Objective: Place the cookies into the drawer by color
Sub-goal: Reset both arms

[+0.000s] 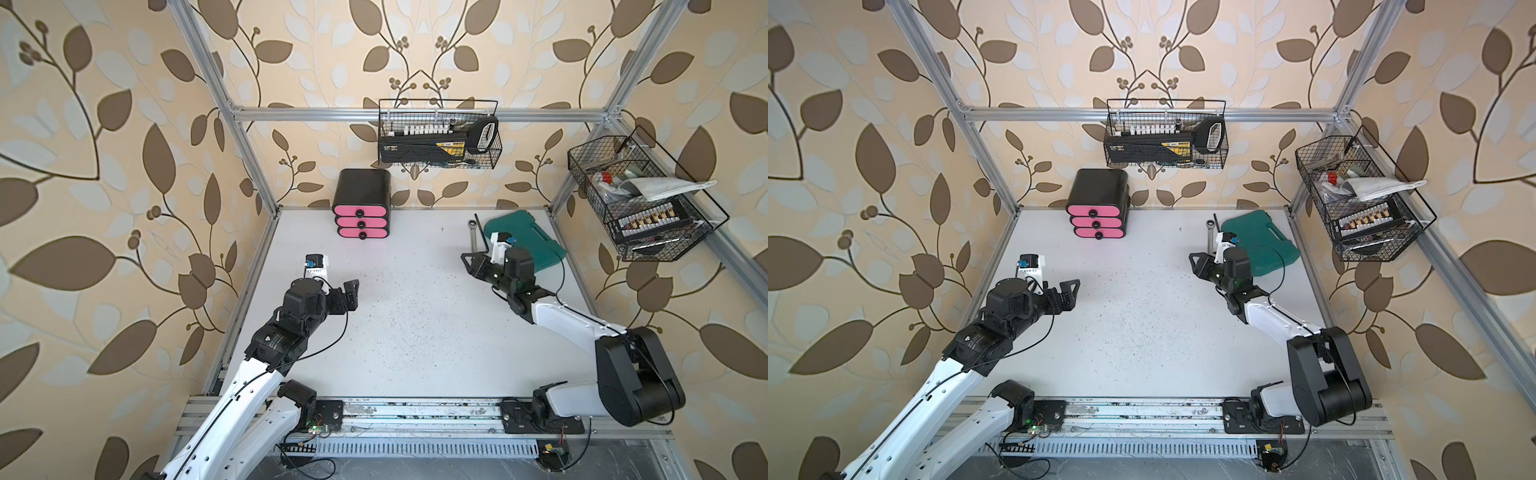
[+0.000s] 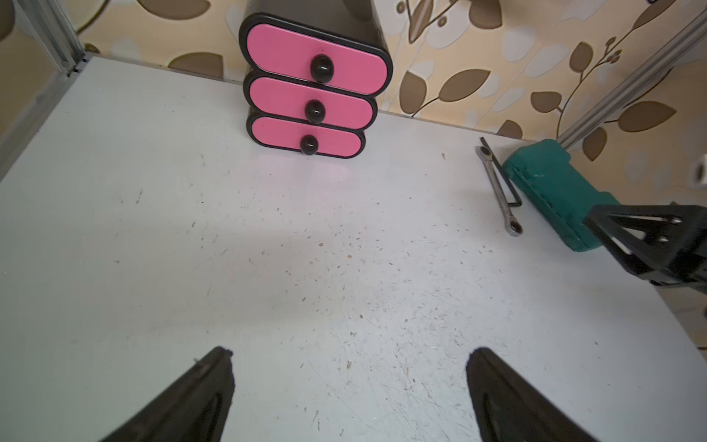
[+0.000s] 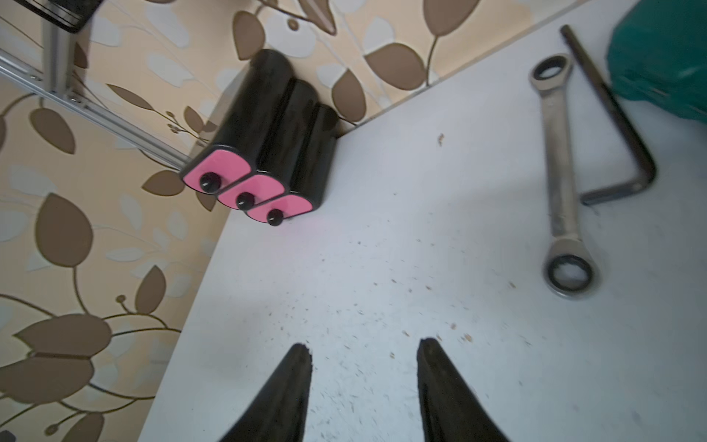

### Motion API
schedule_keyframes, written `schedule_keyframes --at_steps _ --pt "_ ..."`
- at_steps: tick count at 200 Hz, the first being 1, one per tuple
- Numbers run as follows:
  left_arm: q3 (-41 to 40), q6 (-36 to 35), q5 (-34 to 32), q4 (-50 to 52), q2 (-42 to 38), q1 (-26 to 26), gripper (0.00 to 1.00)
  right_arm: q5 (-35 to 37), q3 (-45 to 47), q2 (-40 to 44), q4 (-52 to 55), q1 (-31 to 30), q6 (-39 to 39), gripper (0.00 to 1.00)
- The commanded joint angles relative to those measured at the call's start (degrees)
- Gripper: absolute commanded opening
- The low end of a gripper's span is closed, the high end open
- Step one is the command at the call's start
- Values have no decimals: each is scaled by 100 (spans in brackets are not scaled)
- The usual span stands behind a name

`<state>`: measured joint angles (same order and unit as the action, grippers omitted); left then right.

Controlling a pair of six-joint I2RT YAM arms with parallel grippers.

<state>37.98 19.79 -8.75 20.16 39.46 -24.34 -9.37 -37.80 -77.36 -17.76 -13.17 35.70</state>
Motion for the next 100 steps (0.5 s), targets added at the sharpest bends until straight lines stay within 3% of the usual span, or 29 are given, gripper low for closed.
schedule_keyframes --at_steps 1,32,48,78,100 --pt "-563 -998 -1016 -1579 -45 31 98 1002 263 475 1092 41 -785 54" --pt "-1377 -2281 -1901 -3143 512 98 98 2234 499 1311 1346 104 -1174 67" --pt "-1663 -2365 -2069 -3706 885 387 98 3046 743 1705 1187 136 -1287 76" --pt "-2009 -2104 -1470 -4395 1333 1230 98 4140 1560 2237 133 200 -1895 91" --pt "-2031 -1950 -1001 -4619 1699 1748 98 4391 2399 2181 -1590 237 -2599 95"
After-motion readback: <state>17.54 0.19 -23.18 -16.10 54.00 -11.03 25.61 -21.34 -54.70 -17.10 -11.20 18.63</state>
